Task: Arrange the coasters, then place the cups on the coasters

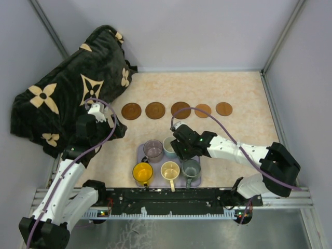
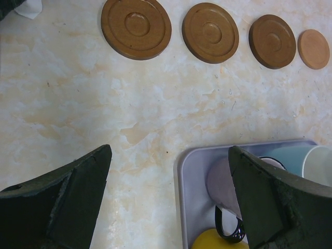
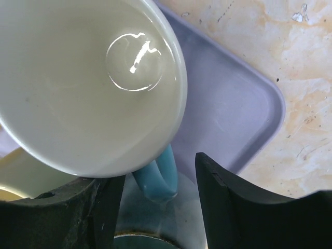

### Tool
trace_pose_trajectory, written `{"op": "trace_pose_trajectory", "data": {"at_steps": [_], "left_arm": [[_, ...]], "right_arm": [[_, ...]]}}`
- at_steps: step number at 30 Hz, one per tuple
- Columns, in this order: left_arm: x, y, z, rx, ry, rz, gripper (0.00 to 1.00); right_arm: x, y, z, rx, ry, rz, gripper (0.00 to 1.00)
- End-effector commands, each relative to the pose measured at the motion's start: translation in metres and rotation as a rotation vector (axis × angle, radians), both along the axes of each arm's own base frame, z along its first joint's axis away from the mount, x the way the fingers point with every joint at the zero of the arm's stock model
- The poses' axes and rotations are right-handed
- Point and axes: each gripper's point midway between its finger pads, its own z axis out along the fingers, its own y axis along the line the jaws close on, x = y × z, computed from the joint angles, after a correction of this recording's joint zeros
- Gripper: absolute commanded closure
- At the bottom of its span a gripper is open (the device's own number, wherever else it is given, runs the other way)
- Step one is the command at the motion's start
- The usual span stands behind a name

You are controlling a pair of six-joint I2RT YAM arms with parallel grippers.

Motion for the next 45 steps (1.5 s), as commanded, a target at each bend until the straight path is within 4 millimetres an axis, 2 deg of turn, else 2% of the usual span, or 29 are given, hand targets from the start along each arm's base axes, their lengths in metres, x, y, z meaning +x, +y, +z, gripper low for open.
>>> {"op": "trace_pose_trajectory", "data": {"at_steps": [1,5,10,21,23,25,27,33,39,45], "left_arm": [[0.003,-0.002,0.003,-0.004,-0.023,-0.004,0.00],[0.004,-0.002,0.001,-0.003,-0.018,-0.004,0.00],[0.005,-0.003,0.000,-0.005,-0.013,-0.007,0.00],[0.005,-0.004,-0.002,-0.010,-0.011,-0.010,0.00],[0.005,-0.004,-0.002,-0.010,-0.010,-0.010,0.00],[0.005,-0.004,-0.001,-0.011,-0.011,-0.010,0.00],[0.005,-0.004,-0.001,-0.012,-0.013,-0.010,0.00],[0.006,-0.004,0.003,-0.013,-0.023,-0.006,0.00],[0.008,-0.003,0.009,-0.013,-0.041,0.001,0.00],[0.011,-0.002,0.012,-0.012,-0.050,0.005,0.00]], "right_arm": [[0.013,0.026,0.028,0.099,-0.069,0.044,0.44],[0.012,0.030,0.029,0.123,-0.071,0.061,0.45],[0.010,0.031,0.027,0.136,-0.070,0.067,0.52],[0.013,0.025,0.013,0.080,-0.064,0.048,0.78],[0.016,0.022,0.012,0.061,-0.071,0.036,0.86],[0.020,0.020,0.012,0.039,-0.084,0.023,0.99],[0.024,0.019,0.014,0.026,-0.100,0.014,1.00],[0.044,0.015,0.034,-0.017,-0.206,-0.025,1.00],[0.071,0.005,0.077,-0.038,-0.393,-0.107,1.00],[0.093,-0.017,0.121,-0.059,-0.580,-0.225,1.00]]}}
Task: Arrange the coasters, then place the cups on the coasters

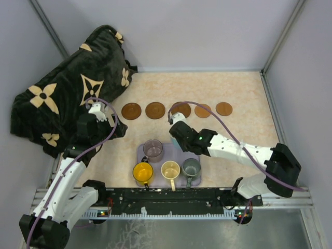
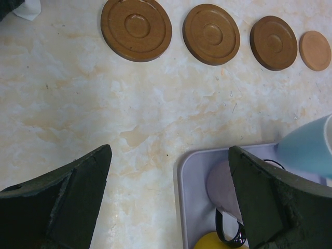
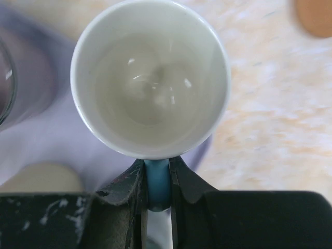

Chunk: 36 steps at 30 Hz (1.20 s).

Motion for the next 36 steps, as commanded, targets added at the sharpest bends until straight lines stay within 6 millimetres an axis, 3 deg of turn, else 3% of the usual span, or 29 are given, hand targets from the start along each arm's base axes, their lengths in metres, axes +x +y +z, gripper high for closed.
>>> {"op": "trace_pose_trajectory", "data": {"at_steps": [1,9,16,27,36], "left_arm": [[0.006,-0.001,0.015,-0.011,-0.050,0.004,0.00],[0.012,-0.004,0.015,-0.017,-0.051,0.002,0.00],[0.019,-0.006,0.016,-0.021,-0.053,-0.003,0.00],[0.035,-0.010,0.005,-0.017,-0.034,-0.002,0.00],[0.046,-0.013,-0.004,-0.006,-0.020,-0.007,0.00]], "right_arm": [[0.057,-0.023,0.089,0.031,-0.388,-0.208,1.00],[0.075,-0.061,0.134,0.001,-0.600,-0.347,1.00],[0.115,-0.117,0.146,0.084,-0.661,-0.506,1.00],[0.179,-0.198,0.130,0.189,-0.664,-0.655,1.00],[0.211,-0.217,0.089,0.201,-0.588,-0.676,1.00]]}}
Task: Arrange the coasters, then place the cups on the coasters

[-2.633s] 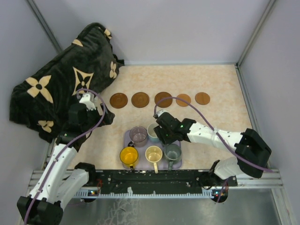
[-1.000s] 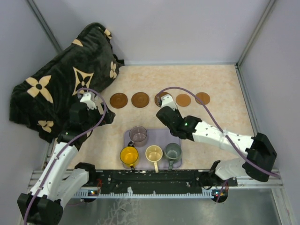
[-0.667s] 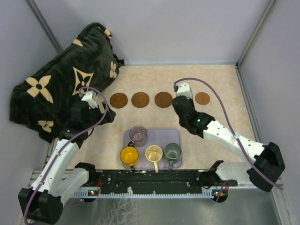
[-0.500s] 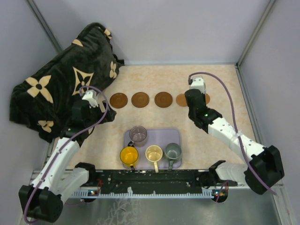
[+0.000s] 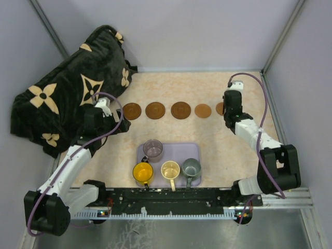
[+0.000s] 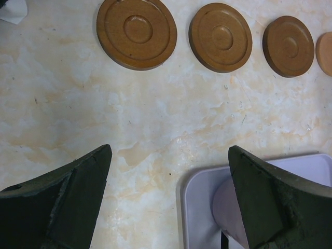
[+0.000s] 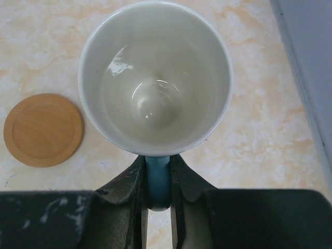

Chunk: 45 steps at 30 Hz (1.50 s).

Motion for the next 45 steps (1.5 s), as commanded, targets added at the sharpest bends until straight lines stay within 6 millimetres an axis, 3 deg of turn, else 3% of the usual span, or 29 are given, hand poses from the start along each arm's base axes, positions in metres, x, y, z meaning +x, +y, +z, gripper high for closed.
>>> {"op": "trace_pose_trajectory", "data": {"at_steps": [1,13,25,45], "left_arm": [[0.015,-0.006,0.019,-0.015,-0.060,-0.007,0.00],[0.017,-0.007,0.013,-0.011,-0.043,-0.011,0.00],[0.016,-0.007,0.008,-0.007,-0.028,-0.011,0.00],[0.017,-0.007,0.000,0.005,-0.006,-0.019,0.00]], "right_arm": [[0.035,0.012,0.038,0.087,-0.193,0.030,1.00],[0.043,0.011,0.011,0.093,-0.144,0.026,1.00],[0.044,0.006,-0.004,0.093,-0.132,0.017,1.00],[0.043,0.003,-0.009,0.077,-0.173,0.037,1.00]]}}
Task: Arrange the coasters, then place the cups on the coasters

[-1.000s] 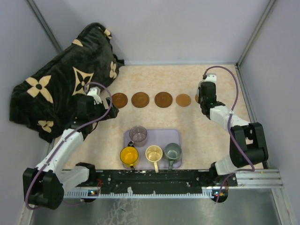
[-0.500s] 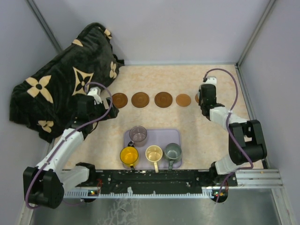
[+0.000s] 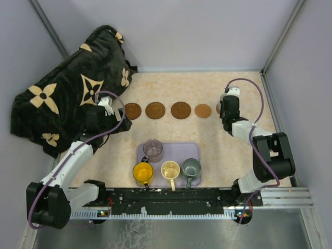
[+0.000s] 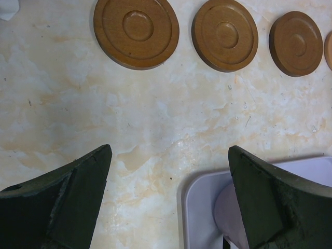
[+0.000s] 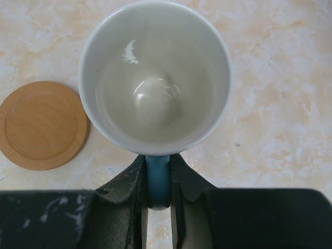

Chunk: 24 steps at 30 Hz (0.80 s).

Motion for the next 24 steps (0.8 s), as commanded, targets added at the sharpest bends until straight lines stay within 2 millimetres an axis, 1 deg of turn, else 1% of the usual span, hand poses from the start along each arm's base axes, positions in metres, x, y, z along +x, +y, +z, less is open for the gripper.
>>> {"op": "trace_pose_trajectory", "data": {"at_steps": [1,8,24], "left_arm": [[0.007,-0.004,0.011,-0.002,-0.036,-0.015,0.00],[0.008,-0.004,0.010,-0.002,-0.034,-0.016,0.00],[0.009,-0.005,0.007,0.002,-0.027,-0.021,0.00]], "right_arm": [[0.028,-0.005,0.051,0.015,-0.210,-0.023,1.00],[0.030,-0.005,0.053,0.017,-0.221,-0.022,1.00],[0.030,-0.007,0.041,0.022,-0.202,-0.027,1.00]]}}
